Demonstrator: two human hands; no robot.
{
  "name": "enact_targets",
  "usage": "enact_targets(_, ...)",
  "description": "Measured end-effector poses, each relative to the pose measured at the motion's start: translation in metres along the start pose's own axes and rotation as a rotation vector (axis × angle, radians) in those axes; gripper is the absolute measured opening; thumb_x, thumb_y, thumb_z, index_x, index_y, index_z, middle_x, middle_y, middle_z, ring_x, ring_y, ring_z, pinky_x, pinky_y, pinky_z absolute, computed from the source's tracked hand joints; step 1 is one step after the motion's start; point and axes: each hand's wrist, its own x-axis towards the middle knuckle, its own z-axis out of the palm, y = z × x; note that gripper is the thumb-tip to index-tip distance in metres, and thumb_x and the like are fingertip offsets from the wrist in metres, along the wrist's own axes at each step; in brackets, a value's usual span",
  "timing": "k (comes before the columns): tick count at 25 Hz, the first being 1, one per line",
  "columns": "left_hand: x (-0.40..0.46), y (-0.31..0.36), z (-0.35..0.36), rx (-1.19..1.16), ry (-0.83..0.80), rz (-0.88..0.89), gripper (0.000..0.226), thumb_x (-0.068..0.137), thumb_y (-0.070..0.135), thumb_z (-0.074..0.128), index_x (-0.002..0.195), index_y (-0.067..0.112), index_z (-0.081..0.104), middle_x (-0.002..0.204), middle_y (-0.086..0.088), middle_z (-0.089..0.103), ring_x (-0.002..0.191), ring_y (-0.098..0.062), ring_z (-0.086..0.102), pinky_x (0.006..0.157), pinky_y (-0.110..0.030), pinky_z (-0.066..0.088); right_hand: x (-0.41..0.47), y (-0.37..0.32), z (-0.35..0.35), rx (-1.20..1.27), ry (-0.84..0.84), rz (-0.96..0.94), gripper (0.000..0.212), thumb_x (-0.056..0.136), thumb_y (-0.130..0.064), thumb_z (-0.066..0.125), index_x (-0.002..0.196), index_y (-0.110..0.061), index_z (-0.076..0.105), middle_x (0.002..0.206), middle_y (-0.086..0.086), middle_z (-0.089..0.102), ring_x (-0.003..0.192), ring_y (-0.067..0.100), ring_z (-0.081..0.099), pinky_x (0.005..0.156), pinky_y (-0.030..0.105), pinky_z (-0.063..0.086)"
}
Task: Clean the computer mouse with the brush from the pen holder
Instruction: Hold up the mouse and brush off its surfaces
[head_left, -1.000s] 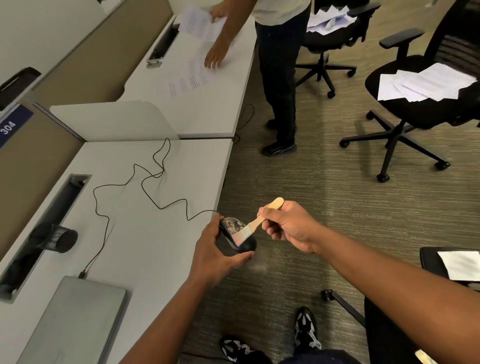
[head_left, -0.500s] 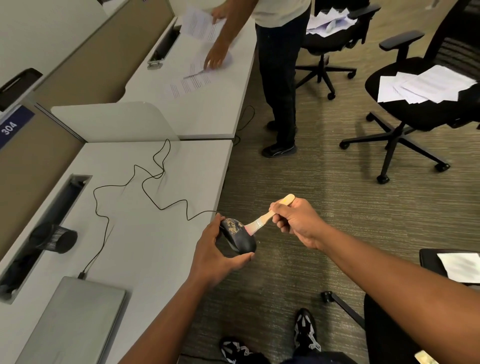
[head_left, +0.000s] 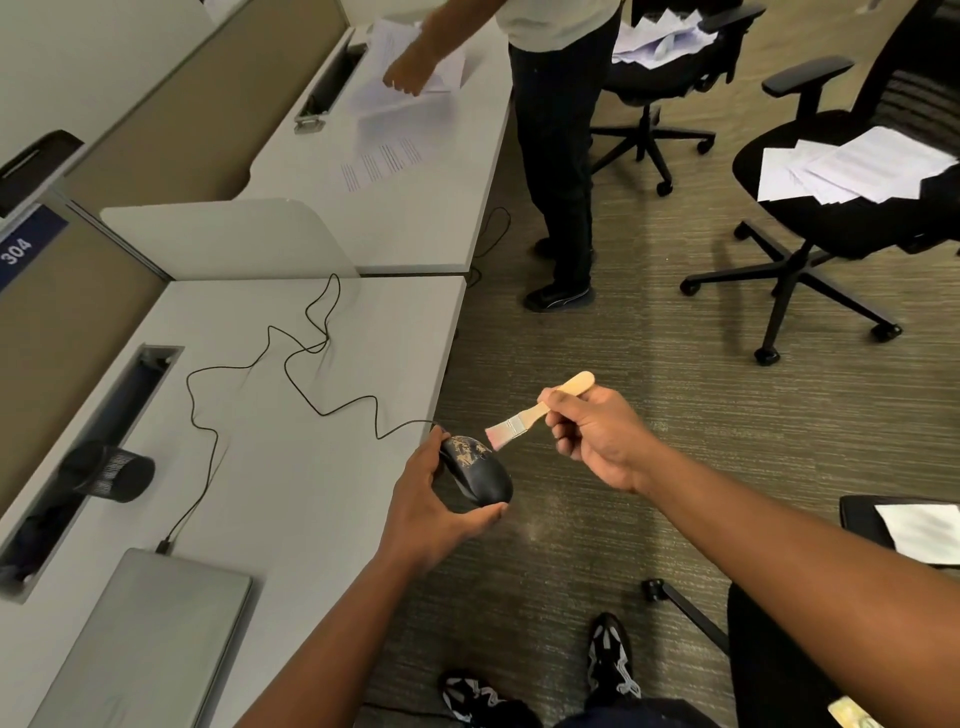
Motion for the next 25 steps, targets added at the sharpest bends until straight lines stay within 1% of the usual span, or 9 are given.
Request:
enact_targets(3,0.001,0.001,0.001,0.001,-0.018,-0.003,0.14,0.051,0.082,0.086,0.167,0.03,0.029,0.167,0.007,0.043,0.148,-0.015,0.048,0.12,-0.047,0.048,-0.007,0.002,0.012,-0.067,-0.089,0.002,0.009,0.1,-0.018,0.07,0.103,-0.01,0.073,0.068,0.0,0.068,0.057,0.007,0.058,0.052,0.021,0.047)
enact_targets(6,0.001,0.005,0.002,-0.005,-0.02,0.002,0.138,0.051,0.078,0.088,0.166,0.027,0.032,0.165,0.006,0.046,0.146,-0.016,0.05,0.12,-0.048,0.049,-0.011,0.006,0.021,-0.149,-0.128,-0.01,0.008,0.1,-0.017,0.069,0.101,-0.009,0.07,0.068,0.002,0.068,0.055,0.008,0.057,0.051,0.021,0.045)
enact_targets(8,0.0,0.007,0.001,-0.004,-0.016,0.008,0.137,0.053,0.074,0.091,0.168,0.027,0.03,0.166,0.005,0.046,0.146,-0.016,0.05,0.12,-0.047,0.049,-0.012,0.007,0.022,-0.192,-0.122,-0.022,0.009,0.101,-0.016,0.068,0.103,-0.007,0.069,0.068,0.003,0.067,0.055,0.008,0.056,0.051,0.021,0.044)
enact_targets(11,-0.001,0.005,0.001,-0.001,-0.029,0.024,0.136,0.06,0.06,0.098,0.17,0.027,0.025,0.167,0.004,0.043,0.149,-0.015,0.047,0.122,-0.046,0.047,-0.012,0.007,0.021,-0.236,-0.095,-0.053,0.009,0.102,-0.016,0.067,0.104,-0.007,0.069,0.068,0.003,0.067,0.056,0.008,0.056,0.053,0.022,0.045)
enact_targets(13,-0.003,0.002,0.001,-0.003,-0.03,0.034,0.135,0.062,0.056,0.1,0.17,0.027,0.024,0.168,0.005,0.043,0.149,-0.014,0.046,0.122,-0.045,0.046,-0.011,0.006,0.019,-0.252,-0.069,-0.079,0.01,0.102,-0.016,0.066,0.104,-0.006,0.069,0.068,0.003,0.067,0.056,0.008,0.056,0.054,0.022,0.045)
enact_targets(17,-0.006,0.001,0.001,-0.01,-0.026,0.04,0.138,0.057,0.067,0.094,0.17,0.029,0.024,0.168,0.006,0.042,0.148,-0.012,0.046,0.122,-0.038,0.045,-0.006,0.006,0.014,-0.251,-0.004,-0.088,0.009,0.104,-0.015,0.064,0.103,-0.007,0.069,0.067,0.003,0.065,0.054,0.008,0.055,0.052,0.022,0.043)
enact_targets(19,-0.008,0.001,0.001,-0.015,-0.025,0.045,0.139,0.055,0.07,0.092,0.17,0.03,0.024,0.168,0.007,0.041,0.148,-0.011,0.045,0.122,-0.038,0.045,-0.003,0.008,0.011,-0.26,0.016,-0.081,0.009,0.104,-0.016,0.064,0.101,-0.008,0.069,0.067,0.002,0.066,0.055,0.008,0.055,0.052,0.022,0.044)
enact_targets(22,-0.009,-0.001,0.001,-0.021,-0.026,0.052,0.137,0.056,0.068,0.094,0.169,0.03,0.026,0.167,0.007,0.043,0.147,-0.011,0.046,0.122,-0.039,0.046,0.0,0.009,0.007,-0.304,0.057,-0.079,0.01,0.104,-0.016,0.064,0.1,-0.009,0.07,0.071,0.004,0.067,0.057,0.008,0.056,0.053,0.021,0.045)
enact_targets(25,-0.011,-0.001,0.0,-0.019,-0.026,0.062,0.135,0.056,0.073,0.091,0.167,0.033,0.027,0.166,0.008,0.043,0.146,-0.012,0.048,0.121,-0.038,0.047,0.002,0.006,0.005,-0.319,0.104,-0.088,0.012,0.104,-0.017,0.063,0.101,-0.007,0.07,0.074,0.005,0.067,0.058,0.009,0.056,0.052,0.021,0.046)
